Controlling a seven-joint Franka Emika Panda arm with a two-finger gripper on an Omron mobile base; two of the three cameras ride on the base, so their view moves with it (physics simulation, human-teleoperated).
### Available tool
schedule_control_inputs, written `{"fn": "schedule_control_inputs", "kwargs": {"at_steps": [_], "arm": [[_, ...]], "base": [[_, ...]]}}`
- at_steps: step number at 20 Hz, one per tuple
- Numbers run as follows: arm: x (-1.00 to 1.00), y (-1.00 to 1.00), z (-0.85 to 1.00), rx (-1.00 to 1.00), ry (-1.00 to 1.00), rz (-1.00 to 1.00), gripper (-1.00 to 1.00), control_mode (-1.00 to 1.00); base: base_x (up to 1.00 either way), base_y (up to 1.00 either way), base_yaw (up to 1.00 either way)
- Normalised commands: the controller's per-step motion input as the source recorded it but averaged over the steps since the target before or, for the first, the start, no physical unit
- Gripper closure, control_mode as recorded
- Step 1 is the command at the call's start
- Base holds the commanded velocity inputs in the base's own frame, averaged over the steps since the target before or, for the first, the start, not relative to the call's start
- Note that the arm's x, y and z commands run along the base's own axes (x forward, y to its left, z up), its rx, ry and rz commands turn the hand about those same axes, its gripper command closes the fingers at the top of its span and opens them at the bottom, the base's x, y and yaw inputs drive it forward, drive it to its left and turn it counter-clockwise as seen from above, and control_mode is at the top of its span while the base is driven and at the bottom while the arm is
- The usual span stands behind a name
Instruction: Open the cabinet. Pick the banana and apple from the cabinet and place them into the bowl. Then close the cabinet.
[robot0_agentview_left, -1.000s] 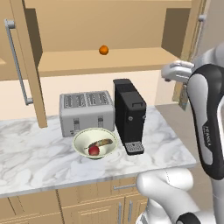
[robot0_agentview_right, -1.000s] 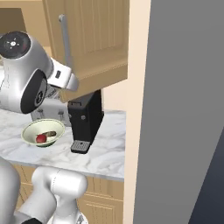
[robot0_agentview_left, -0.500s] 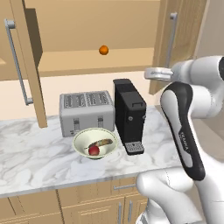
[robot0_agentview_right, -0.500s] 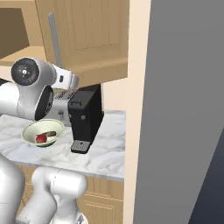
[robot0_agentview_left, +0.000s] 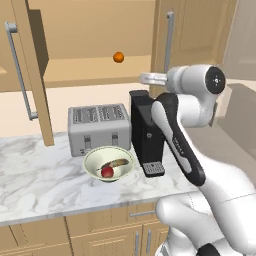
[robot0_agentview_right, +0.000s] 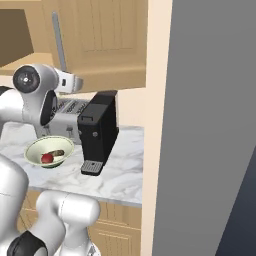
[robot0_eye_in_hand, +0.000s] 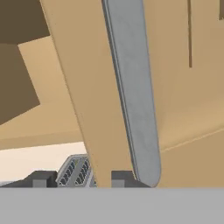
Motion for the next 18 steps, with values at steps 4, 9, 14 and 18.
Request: {"fn": "schedule_control_inputs", "kwargs": {"at_steps": [4, 9, 14, 18], "arm": [[0.88, 0.0, 0.0, -0.02, 0.0, 0.0, -1.0, -1.0], [0.8, 0.0, 0.0, -0.01, 0.0, 0.0, -1.0, -1.0], [0.73, 0.0, 0.0, -0.01, 0.0, 0.0, -1.0, -1.0], [0.7, 0.0, 0.0, -0.01, 0.0, 0.0, -1.0, -1.0]], "base": [[0.0, 0.0, 0.0], [0.0, 0.0, 0.0], [0.0, 0.0, 0.0], [0.0, 0.0, 0.0]]}}
